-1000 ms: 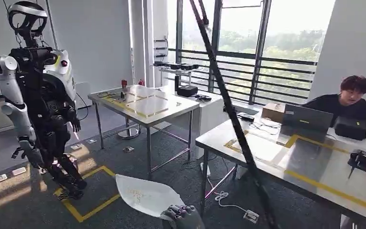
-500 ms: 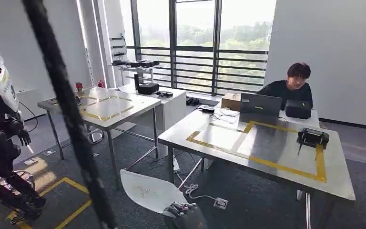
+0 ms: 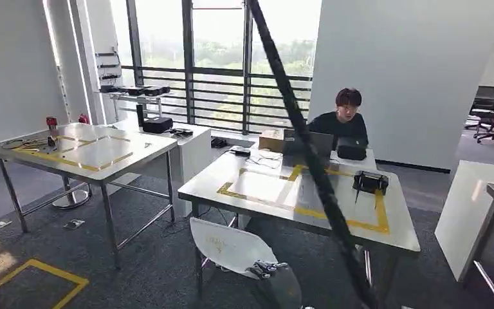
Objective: Take the parts from the cabinet and place them on the table.
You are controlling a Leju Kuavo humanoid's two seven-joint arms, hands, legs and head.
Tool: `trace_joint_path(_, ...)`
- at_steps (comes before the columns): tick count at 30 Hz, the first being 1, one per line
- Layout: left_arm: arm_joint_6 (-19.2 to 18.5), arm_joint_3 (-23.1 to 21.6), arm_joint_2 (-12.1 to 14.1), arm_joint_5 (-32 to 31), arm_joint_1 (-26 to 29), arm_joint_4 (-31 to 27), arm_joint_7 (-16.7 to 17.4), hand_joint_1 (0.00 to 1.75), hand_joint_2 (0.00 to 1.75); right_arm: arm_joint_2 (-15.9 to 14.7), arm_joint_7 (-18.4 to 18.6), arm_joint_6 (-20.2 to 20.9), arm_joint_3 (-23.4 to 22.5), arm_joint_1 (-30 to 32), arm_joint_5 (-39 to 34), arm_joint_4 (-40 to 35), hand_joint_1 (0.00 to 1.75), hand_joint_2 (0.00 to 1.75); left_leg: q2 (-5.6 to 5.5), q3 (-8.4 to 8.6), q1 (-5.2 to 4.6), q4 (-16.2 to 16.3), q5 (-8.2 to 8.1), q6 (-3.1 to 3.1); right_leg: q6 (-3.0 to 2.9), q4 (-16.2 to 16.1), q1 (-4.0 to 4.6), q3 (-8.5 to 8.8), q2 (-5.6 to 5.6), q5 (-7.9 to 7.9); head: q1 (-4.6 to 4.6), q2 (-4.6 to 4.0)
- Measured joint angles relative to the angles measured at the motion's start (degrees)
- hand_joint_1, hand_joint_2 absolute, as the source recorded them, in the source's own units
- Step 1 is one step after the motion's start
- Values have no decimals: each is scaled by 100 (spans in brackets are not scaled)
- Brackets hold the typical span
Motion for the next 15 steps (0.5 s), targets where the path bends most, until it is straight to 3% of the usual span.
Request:
trace_joint_path(1, 0, 0, 2, 0, 4, 0, 15, 0, 175, -2, -2, 2, -11, 6, 2, 9, 175, 175, 87, -5, -4, 1, -3, 4, 10, 446, -1, -210, -25, -170, -2, 0)
trace_joint_path(2, 0, 0, 4, 0, 0, 0, 24, 0, 175, -13, -2, 2, -13, 26, 4, 24, 175, 175, 165, -9, -7, 2, -6, 9, 15, 716, -2, -334, -37, -217, 0, 0)
trace_joint_path(3, 0, 0, 4, 0, -7, 0, 26, 0, 175, -28, -2, 2, -20, 43, 4, 37, 175, 175, 238, -7, -8, 2, -8, 9, 13, 671, -1, -305, -44, -136, 0, 0)
trace_joint_path(4, 2, 0, 4, 0, -13, 0, 26, 0, 175, -41, -2, 0, -42, 47, 4, 50, 175, 175, 311, -2, -9, 3, -15, 9, 2, 360, 0, -133, -60, 53, 4, 0)
trace_joint_path(5, 2, 0, 4, -6, -19, 0, 37, 0, 175, -50, -2, -4, -76, 42, 0, 50, 175, 175, 381, 7, -11, 3, -21, 2, -19, -173, 3, 162, -102, 293, 4, 0)
trace_joint_path(6, 9, 0, 2, -15, -27, 0, 53, 0, 175, -59, -2, -11, -110, 31, -9, 50, 175, 175, 445, 22, -13, 3, -33, -15, -47, -751, 17, 497, -244, 506, 7, 0)
trace_joint_path(7, 13, 0, 4, -28, -33, -2, 79, 0, 175, -63, -2, -22, -136, 19, -18, 50, 175, 175, 502, 35, -31, 4, -45, -36, -99, -1116, 63, 659, -518, 480, 4, 0)
trace_joint_path(11, 53, 0, 20, -35, -54, -2, 133, 0, 175, -120, -2, -44, -164, 142, -162, 50, 175, 175, 701, 105, -63, -40, -71, -163, -225, -1133, 104, 641, -271, 520, -22, 0)
trace_joint_path(12, 70, 0, 28, -2, -57, -9, 146, 0, 175, -142, -4, -44, -162, 189, -225, 42, 175, 175, 617, 79, -57, -10, -107, -218, -276, -1181, 26, 683, -209, 559, -20, 0)
trace_joint_path(13, 88, 0, 48, 11, -49, -9, 144, 0, 175, -142, -2, -48, -162, 201, -280, 35, 175, 175, 306, 41, -40, 120, -199, -256, -286, -1186, 10, 687, -160, 562, -31, 0)
trace_joint_path(14, 118, 0, 52, 22, -37, -9, 144, 0, 175, -144, -2, -57, -162, 206, -334, 35, 175, 175, 141, -89, -38, 428, -392, -268, -331, -1186, -1, 684, -114, 568, -44, 0)
trace_joint_path(15, 127, 0, 68, 24, -14, -9, 144, 0, 175, -142, 0, -70, -162, 229, -380, 35, 175, 175, 69, -300, -32, 892, -631, -280, -348, -1186, -3, 682, -47, 569, -48, 0)
